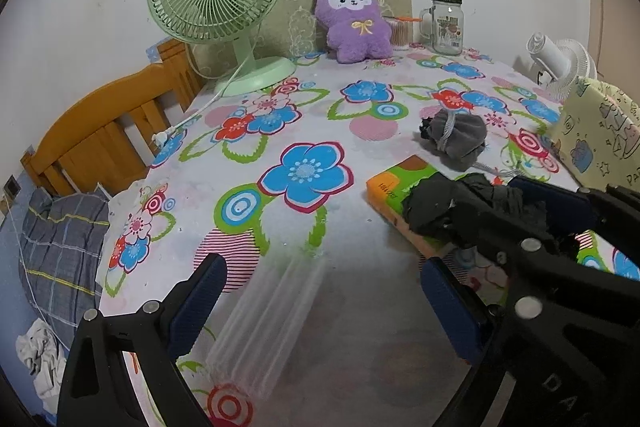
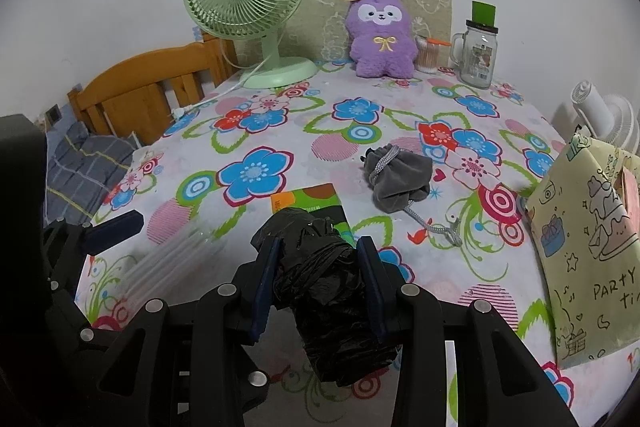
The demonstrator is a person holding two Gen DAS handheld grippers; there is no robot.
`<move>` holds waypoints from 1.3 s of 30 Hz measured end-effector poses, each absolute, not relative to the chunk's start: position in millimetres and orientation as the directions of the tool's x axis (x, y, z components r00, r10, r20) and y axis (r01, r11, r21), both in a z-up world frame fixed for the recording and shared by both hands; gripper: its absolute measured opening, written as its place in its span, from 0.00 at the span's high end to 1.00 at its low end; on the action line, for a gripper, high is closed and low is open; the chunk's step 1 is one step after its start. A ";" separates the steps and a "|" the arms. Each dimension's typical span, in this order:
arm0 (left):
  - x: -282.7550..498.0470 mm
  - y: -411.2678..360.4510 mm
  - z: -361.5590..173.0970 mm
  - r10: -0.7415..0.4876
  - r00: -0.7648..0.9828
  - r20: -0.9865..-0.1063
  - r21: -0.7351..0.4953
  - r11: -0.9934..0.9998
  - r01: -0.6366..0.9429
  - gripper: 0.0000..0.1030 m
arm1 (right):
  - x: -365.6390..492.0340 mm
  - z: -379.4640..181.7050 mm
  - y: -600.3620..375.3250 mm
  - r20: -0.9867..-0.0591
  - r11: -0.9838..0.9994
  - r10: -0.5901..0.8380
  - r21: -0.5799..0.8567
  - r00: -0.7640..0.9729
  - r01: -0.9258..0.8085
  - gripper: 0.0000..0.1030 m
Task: Organize soft objects
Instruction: 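Grasp the clear plastic tube with the left tool while the right tool holds the umbrella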
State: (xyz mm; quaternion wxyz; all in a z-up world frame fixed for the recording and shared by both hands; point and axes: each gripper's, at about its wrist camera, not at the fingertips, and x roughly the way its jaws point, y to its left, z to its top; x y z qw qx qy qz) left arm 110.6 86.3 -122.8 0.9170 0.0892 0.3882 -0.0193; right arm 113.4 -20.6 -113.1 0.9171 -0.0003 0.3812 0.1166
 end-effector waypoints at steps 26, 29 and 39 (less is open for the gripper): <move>99.8 78.8 -138.3 -0.088 0.621 -0.779 0.025 0.985 0.171 0.78 | 108.6 -119.0 -24.6 -0.706 0.976 0.201 0.085 0.679 -0.200 0.59; 96.9 72.5 -136.9 -0.101 0.617 -0.781 0.014 0.984 0.178 0.85 | 105.7 -118.0 -28.2 -0.705 0.977 0.200 0.087 0.680 -0.197 0.59; 86.2 50.1 -125.3 -0.121 0.627 -0.769 0.002 0.982 0.191 0.87 | 94.6 -112.7 -46.6 -0.697 0.978 0.201 0.104 0.689 -0.181 0.58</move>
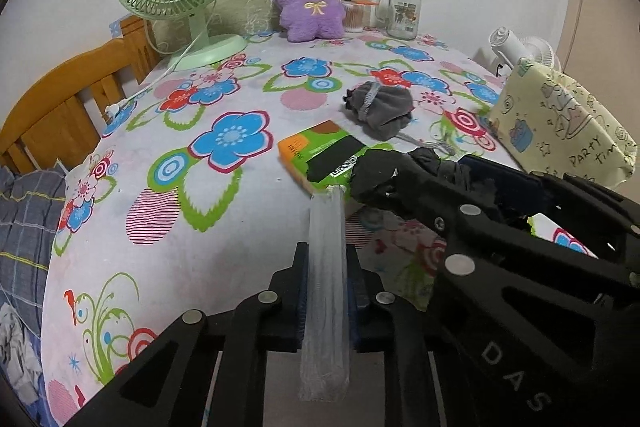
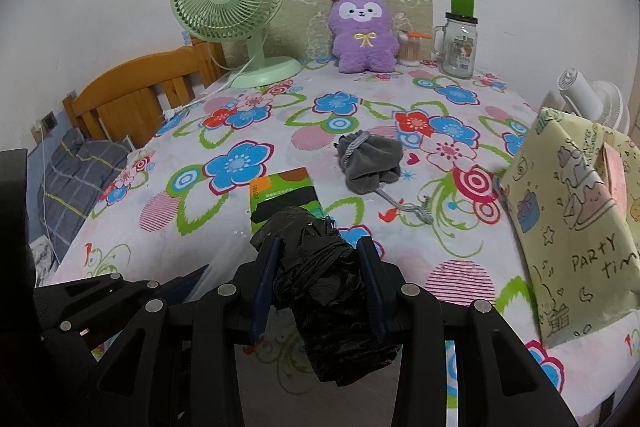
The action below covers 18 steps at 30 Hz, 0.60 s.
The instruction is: Organize soft objects
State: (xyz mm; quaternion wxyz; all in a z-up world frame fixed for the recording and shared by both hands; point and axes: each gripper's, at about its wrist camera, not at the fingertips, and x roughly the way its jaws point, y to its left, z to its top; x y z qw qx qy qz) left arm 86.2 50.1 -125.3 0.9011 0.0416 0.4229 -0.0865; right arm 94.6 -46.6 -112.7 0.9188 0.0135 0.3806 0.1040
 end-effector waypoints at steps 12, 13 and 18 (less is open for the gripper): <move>71.8 27.2 -109.2 -0.132 0.653 -0.746 0.000 0.980 0.198 0.87 | 77.3 -98.0 -69.6 -0.667 0.979 0.204 0.119 0.717 -0.167 0.58; 70.6 24.9 -107.4 -0.133 0.655 -0.743 0.000 0.980 0.199 0.87 | 76.0 -96.6 -71.2 -0.665 0.979 0.203 0.120 0.719 -0.166 0.58; 64.1 15.1 -98.5 -0.138 0.668 -0.731 0.002 0.979 0.205 0.87 | 68.6 -88.2 -82.3 -0.650 0.979 0.203 0.127 0.733 -0.158 0.58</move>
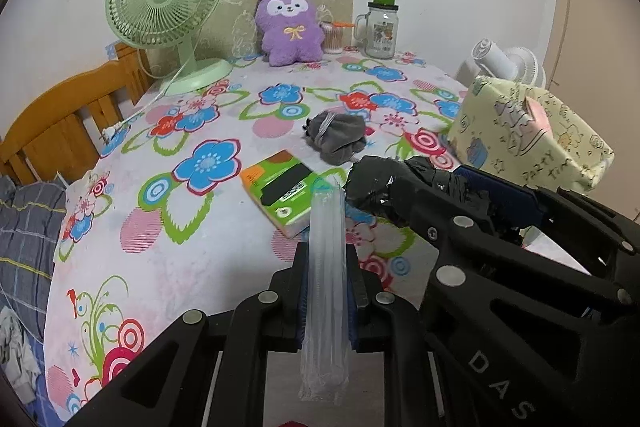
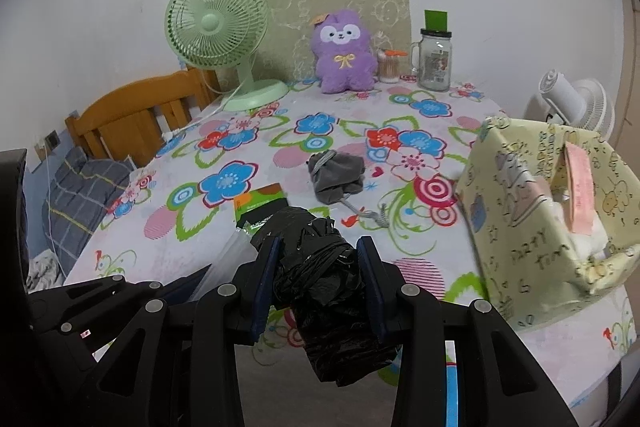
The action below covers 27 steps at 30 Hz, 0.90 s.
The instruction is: Organize soft objects
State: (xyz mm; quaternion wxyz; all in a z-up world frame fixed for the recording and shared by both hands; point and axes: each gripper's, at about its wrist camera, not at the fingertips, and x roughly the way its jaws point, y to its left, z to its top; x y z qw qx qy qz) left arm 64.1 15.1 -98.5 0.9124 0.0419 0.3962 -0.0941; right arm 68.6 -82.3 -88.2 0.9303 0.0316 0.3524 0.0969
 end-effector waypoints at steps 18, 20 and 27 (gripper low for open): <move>49.7 -11.7 -66.0 -0.153 0.714 -0.683 0.012 0.975 0.220 0.87 | 50.0 -53.8 -110.0 -0.598 0.985 0.172 0.107 0.783 -0.134 0.58; 48.2 -13.8 -62.5 -0.153 0.717 -0.680 0.015 0.975 0.221 0.87 | 48.9 -49.8 -111.8 -0.595 0.986 0.165 0.100 0.787 -0.131 0.58; 44.3 -20.6 -47.5 -0.156 0.736 -0.659 0.022 0.974 0.226 0.87 | 44.2 -35.1 -119.1 -0.576 0.988 0.155 0.097 0.802 -0.122 0.58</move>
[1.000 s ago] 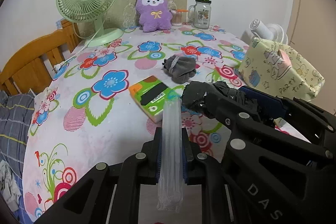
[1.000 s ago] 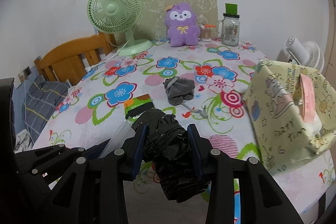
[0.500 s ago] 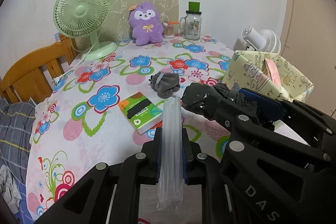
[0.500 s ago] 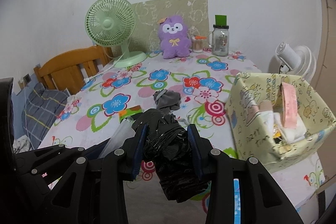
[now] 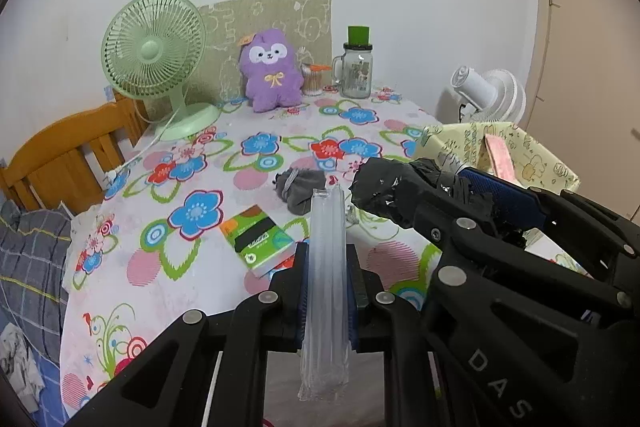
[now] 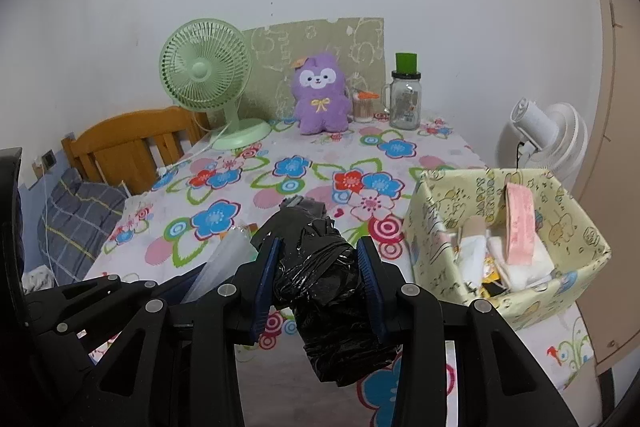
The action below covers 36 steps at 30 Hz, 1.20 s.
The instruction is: Organize soft objects
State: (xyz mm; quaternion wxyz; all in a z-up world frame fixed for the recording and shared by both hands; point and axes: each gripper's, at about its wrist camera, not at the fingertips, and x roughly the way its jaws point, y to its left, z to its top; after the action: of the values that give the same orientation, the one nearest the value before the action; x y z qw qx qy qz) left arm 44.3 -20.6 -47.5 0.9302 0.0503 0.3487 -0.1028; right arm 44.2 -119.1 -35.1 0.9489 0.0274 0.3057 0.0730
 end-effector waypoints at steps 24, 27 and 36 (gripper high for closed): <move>49.4 -52.7 -6.5 -0.172 0.777 -0.605 0.053 0.965 0.255 0.87 | 46.5 8.0 -152.0 -0.523 0.994 0.108 0.085 0.845 -0.075 0.58; 51.8 -57.3 -2.6 -0.174 0.780 -0.601 0.056 0.964 0.258 0.87 | 48.7 11.4 -156.2 -0.519 0.994 0.107 0.088 0.848 -0.071 0.58; 62.5 -73.1 4.5 -0.204 0.779 -0.593 0.049 0.957 0.287 0.87 | 58.9 19.6 -174.2 -0.500 0.995 0.085 0.081 0.862 -0.051 0.58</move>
State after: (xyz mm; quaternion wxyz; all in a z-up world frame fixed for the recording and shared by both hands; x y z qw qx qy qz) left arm 62.5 -73.1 4.5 0.9407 0.0684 0.3057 -0.1304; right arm 58.9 -174.2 19.6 0.9644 0.0324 0.2602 0.0352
